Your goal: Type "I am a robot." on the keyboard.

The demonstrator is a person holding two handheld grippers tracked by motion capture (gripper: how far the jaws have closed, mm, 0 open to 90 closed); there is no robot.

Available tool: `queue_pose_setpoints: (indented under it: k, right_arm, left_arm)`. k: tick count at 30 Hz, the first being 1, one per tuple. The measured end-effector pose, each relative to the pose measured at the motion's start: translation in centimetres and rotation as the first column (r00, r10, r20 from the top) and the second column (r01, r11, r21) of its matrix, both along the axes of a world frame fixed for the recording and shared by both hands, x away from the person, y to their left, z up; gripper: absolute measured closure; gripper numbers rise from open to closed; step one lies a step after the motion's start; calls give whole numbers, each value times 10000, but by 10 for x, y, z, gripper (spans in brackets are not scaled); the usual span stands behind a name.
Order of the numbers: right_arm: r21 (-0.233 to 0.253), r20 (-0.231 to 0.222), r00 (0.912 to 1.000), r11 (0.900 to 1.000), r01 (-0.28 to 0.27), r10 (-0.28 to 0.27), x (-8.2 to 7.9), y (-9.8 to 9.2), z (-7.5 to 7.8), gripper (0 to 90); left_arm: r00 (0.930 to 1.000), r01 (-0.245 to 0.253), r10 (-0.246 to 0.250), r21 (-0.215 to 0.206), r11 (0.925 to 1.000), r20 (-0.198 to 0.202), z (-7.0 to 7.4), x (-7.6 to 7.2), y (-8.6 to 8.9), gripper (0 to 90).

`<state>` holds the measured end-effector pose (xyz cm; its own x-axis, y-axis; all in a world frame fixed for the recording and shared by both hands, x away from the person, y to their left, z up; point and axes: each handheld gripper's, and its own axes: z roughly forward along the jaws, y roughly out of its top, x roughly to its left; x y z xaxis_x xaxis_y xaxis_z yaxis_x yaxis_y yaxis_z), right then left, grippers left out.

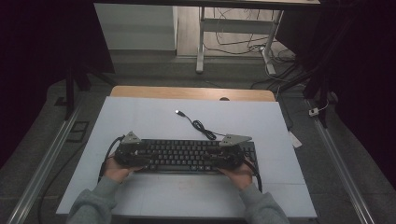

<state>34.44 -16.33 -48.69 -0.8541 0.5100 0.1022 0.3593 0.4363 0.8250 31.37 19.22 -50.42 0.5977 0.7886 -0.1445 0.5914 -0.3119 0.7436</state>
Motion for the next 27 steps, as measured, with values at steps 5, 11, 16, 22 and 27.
queue_pose_setpoints:
  k: [5,11,16,22,27]
  right_arm:
    - [35,-337,9989,9994,-337,338,1,6,-1,839]
    - [-96,-550,9966,9980,-624,618,0,19,-5,899]
    - [-363,-597,9946,9955,-874,852,-1,35,-9,900]
    - [-614,-563,9936,9930,-1011,977,-1,51,-14,899]
    - [-763,-561,9932,9914,-1062,1021,1,62,-18,899]
  left_arm:
    - [10000,46,-46,78,10000,-23,-1,0,-1,384]
    - [10000,50,-50,101,9999,-20,-1,0,-2,383]
    - [10000,57,-56,111,9999,-37,-1,1,-2,382]
    - [10000,66,-66,142,9999,-53,-2,1,-2,378]
    - [9999,93,-91,202,9998,-55,-2,1,-4,376]
